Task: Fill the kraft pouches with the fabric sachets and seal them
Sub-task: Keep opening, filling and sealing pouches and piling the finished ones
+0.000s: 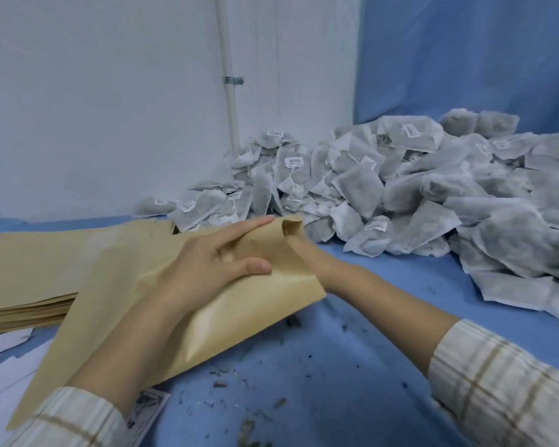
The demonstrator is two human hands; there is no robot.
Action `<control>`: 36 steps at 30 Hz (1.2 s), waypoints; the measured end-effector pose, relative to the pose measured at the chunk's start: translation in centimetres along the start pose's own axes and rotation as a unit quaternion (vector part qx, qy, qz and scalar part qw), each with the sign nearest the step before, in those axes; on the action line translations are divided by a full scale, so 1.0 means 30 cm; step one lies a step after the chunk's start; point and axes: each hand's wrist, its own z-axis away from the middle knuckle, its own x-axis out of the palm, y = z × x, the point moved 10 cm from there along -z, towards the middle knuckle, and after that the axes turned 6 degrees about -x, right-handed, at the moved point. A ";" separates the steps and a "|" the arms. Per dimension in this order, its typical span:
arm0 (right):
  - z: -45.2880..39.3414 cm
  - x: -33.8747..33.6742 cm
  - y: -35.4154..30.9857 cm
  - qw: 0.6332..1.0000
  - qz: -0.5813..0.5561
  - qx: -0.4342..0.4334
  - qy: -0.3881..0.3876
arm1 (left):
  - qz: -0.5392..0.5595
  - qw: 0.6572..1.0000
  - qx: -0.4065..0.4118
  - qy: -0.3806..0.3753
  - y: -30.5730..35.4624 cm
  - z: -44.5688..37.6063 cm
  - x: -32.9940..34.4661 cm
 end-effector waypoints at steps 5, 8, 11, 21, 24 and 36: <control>0.128 -0.286 0.170 0.969 0.116 -0.001 0.219 | -0.008 0.999 -0.043 -0.005 0.019 -0.043 0.076; 0.169 -0.318 0.326 0.926 0.301 0.097 0.207 | -0.013 0.998 -0.064 0.001 0.028 -0.066 0.134; 0.202 -0.348 0.385 0.877 0.409 0.110 0.228 | -0.019 0.998 -0.064 0.002 0.039 -0.085 0.188; 0.307 -0.470 0.261 0.851 0.152 -0.005 0.503 | -0.058 0.996 -0.058 0.039 0.003 -0.120 0.204; 0.298 -0.449 0.354 0.834 -0.193 0.028 0.516 | -0.053 0.996 -0.057 0.043 0.008 -0.113 0.200; 0.135 -0.217 0.272 0.986 -0.065 0.085 0.127 | -0.023 0.999 0.039 -0.005 0.121 -0.098 0.250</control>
